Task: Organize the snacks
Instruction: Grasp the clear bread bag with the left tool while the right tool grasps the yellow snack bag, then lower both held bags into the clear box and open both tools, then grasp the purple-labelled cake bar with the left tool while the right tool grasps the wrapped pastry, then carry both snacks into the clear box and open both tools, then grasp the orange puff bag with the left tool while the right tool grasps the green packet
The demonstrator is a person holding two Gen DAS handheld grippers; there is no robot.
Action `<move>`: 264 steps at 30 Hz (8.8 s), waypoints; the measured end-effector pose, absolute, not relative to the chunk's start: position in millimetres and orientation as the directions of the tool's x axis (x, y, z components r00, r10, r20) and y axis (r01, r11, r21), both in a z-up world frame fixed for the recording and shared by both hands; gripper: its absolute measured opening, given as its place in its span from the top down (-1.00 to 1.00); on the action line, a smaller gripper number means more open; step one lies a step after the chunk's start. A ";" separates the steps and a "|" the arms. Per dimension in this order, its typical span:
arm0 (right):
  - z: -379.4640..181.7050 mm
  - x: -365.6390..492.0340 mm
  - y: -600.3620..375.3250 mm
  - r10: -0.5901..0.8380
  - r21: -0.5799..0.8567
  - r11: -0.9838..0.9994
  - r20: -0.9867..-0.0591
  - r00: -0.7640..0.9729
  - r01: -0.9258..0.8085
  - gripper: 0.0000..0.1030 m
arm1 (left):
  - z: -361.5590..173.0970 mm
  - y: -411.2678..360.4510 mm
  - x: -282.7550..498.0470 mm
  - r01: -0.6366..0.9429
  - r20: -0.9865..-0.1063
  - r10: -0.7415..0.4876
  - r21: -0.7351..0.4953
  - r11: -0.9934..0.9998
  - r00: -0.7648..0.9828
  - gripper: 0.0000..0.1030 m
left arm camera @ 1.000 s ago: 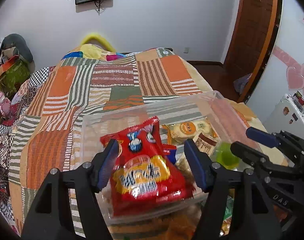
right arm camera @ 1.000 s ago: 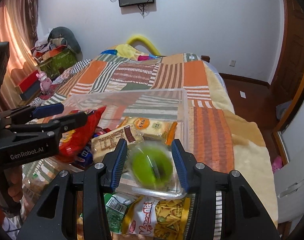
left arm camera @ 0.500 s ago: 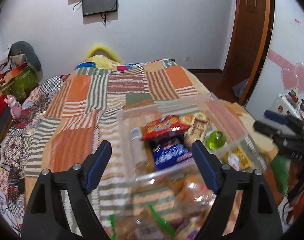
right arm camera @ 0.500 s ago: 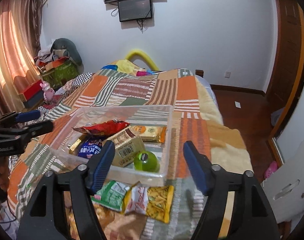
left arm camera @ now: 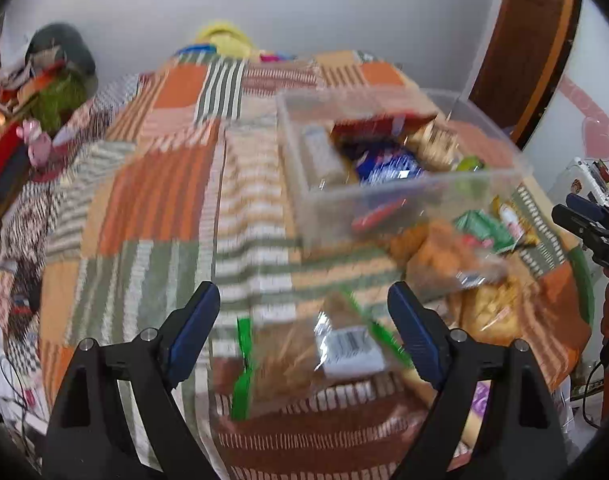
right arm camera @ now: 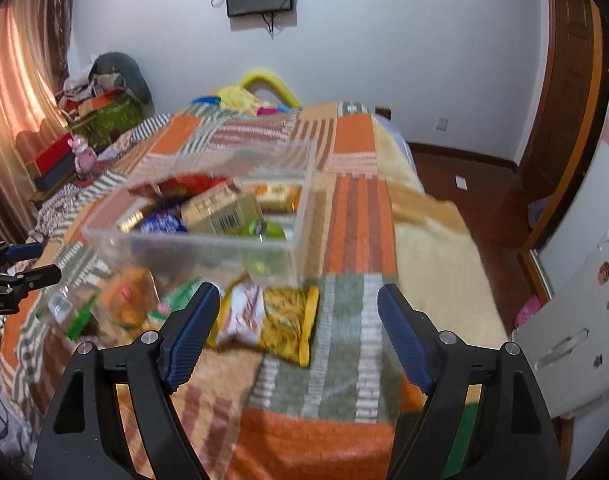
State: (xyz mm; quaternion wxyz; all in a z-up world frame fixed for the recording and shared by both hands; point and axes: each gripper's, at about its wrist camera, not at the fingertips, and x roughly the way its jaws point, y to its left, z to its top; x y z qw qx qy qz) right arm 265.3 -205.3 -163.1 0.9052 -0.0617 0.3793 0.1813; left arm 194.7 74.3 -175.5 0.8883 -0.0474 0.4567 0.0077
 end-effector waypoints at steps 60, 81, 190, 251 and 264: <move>-134.2 291.2 -172.6 0.376 0.064 0.900 -0.613 0.695 -0.431 0.24 | -123.2 23.6 254.4 0.058 -0.706 -0.146 -0.147 0.987 0.693 -0.53; -162.3 338.8 -148.7 0.325 0.019 0.904 -0.679 0.658 -0.427 0.21 | -162.8 19.1 329.9 -0.002 -0.750 -0.064 -0.087 0.996 0.658 -0.66; -114.3 279.3 -154.2 0.421 0.136 0.893 -0.590 0.689 -0.429 0.18 | -98.3 50.4 222.0 -0.008 -0.638 -0.067 -0.114 0.993 0.767 0.13; -181.5 270.0 -138.6 0.399 0.121 0.867 -0.750 0.528 -0.483 -0.10 | -155.8 35.6 211.1 0.022 -0.747 -0.174 -0.209 0.978 0.641 -0.22; -210.3 286.0 -129.9 0.422 0.190 0.857 -0.791 0.443 -0.479 0.19 | -190.1 4.4 229.2 0.071 -0.801 -0.187 -0.178 0.981 0.569 -0.22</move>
